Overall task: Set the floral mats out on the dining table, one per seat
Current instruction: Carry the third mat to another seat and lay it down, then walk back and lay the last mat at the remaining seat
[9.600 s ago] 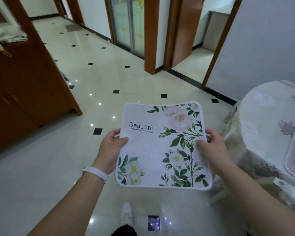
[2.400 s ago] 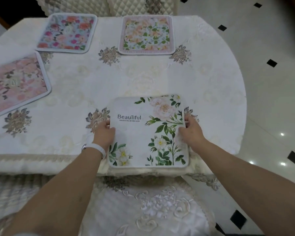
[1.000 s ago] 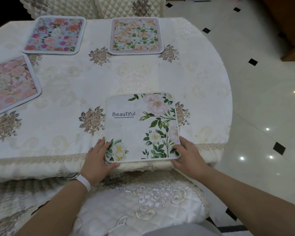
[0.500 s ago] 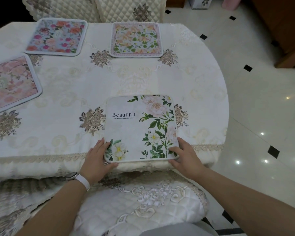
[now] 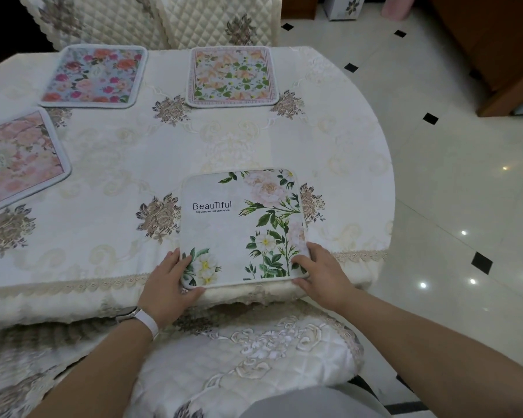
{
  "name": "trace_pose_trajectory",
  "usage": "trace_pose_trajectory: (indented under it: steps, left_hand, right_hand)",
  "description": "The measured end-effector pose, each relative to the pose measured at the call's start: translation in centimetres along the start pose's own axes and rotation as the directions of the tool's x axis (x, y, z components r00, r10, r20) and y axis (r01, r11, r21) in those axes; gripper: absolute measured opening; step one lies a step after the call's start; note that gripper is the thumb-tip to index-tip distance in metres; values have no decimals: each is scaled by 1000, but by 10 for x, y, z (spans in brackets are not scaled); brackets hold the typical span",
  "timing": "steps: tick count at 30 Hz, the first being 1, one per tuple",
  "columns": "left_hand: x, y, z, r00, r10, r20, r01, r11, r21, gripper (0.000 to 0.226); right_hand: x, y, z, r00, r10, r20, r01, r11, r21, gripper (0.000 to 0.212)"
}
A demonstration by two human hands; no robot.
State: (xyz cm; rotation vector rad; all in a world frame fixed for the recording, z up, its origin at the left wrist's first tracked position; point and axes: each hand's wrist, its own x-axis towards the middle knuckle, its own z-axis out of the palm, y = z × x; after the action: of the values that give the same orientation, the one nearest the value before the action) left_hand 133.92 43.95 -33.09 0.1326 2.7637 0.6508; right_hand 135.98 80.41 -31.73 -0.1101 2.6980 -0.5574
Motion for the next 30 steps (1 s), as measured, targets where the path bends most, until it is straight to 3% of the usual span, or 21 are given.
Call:
trace_pose_trajectory:
  steps: [6,9,16,23,30]
  left_hand:
    - [-3,14,-13,998,-47,44,46,999,23,79]
    - [-2,28,-28,1000,15,16,-15,1000,-13,75]
    - [17,107,-60,915,364,-171,-355,931,83,60]
    - [29,225,-70,894,392,-218,-355,915,191,54]
    - [56,339,-51,873,442,-205,-358,867,345,48]
  right_hand:
    - [-3,-16,-23,994,35,108,-34,999,-9,48]
    - [-8,-15,-43,993,39,111,-40,999,5,46]
    - [-27,10,-101,997,52,-64,-61,987,-147,45]
    - [-39,50,-165,952,69,-298,-120,981,-155,42]
    - [-65,121,-235,899,11,-438,-95,981,-170,42]
